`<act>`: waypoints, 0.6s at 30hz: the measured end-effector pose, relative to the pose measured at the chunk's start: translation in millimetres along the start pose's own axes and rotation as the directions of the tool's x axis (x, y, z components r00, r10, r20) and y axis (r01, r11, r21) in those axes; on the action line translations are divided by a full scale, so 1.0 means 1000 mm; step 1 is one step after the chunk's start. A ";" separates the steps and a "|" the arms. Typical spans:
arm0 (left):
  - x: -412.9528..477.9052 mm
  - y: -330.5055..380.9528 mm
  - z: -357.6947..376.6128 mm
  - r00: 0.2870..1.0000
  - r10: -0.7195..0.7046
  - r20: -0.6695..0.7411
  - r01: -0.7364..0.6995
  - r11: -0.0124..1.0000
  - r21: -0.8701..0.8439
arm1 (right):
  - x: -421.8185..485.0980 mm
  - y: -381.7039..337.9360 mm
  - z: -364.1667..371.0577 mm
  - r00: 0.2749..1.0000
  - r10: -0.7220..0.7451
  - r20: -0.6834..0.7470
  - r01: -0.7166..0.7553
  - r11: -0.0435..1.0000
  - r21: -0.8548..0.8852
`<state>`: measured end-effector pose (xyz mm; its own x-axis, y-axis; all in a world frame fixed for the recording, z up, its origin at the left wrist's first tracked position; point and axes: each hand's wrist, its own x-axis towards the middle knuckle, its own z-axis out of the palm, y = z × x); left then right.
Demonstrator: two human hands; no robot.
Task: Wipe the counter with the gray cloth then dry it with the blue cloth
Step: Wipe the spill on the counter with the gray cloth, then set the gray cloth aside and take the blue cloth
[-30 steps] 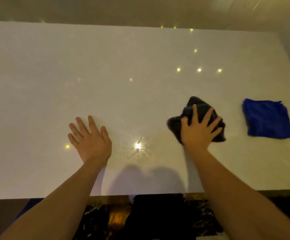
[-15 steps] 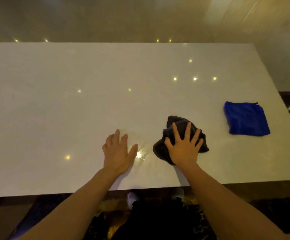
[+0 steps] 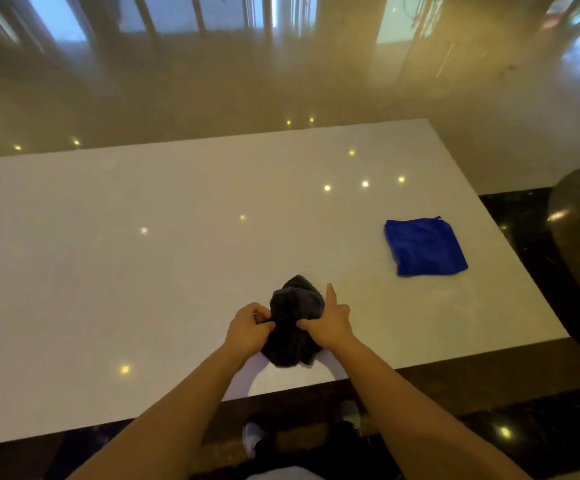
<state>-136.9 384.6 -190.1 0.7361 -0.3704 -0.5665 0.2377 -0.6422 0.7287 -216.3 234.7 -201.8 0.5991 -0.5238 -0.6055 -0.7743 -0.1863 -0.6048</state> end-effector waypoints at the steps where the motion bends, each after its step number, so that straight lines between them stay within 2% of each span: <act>1: 0.001 0.008 -0.001 0.996 -0.081 0.044 0.087 0.982 -0.165 | 0.002 0.001 -0.009 0.998 0.035 0.047 -0.038 0.998 0.049; 3: 0.000 0.019 -0.004 0.966 -0.174 0.192 0.241 0.876 -0.417 | 0.002 0.000 -0.029 0.978 0.083 0.189 -0.136 0.948 0.289; 5: -0.001 0.031 -0.007 0.936 -0.200 0.290 0.329 0.791 -0.516 | -0.002 -0.001 -0.054 0.938 0.097 0.332 -0.262 0.825 0.500; 7: -0.001 0.044 -0.010 0.920 -0.189 0.344 0.362 0.747 -0.558 | -0.003 -0.004 -0.082 0.901 0.070 0.427 -0.347 0.705 0.618; 10: 0.005 0.072 -0.005 0.909 -0.113 0.401 0.376 0.640 -0.670 | 0.001 -0.009 -0.129 0.901 -0.019 0.433 -0.338 0.592 0.731; 13: 0.016 0.110 0.016 0.921 -0.023 0.389 0.338 0.543 -0.769 | 0.004 -0.020 -0.170 0.900 -0.105 0.423 -0.316 0.512 0.799; 15: 0.024 0.140 0.036 0.928 0.009 0.372 0.314 0.518 -0.796 | 0.009 -0.027 -0.196 0.890 -0.178 0.419 -0.313 0.430 0.847; 16: 0.027 0.157 0.048 0.928 0.006 0.372 0.311 0.536 -0.785 | 0.010 -0.033 -0.209 0.885 -0.213 0.413 -0.306 0.403 0.863; 18: 0.030 0.196 0.071 0.938 -0.019 0.347 0.280 0.634 -0.721 | 0.012 -0.046 -0.231 0.873 -0.286 0.394 -0.278 0.371 0.886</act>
<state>-113.4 200.6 -91.5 0.4654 -0.5682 -0.6787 0.8136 -0.0274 0.5808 -220.6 45.3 -61.3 0.8254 -0.0767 -0.5594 -0.2728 0.8133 -0.5140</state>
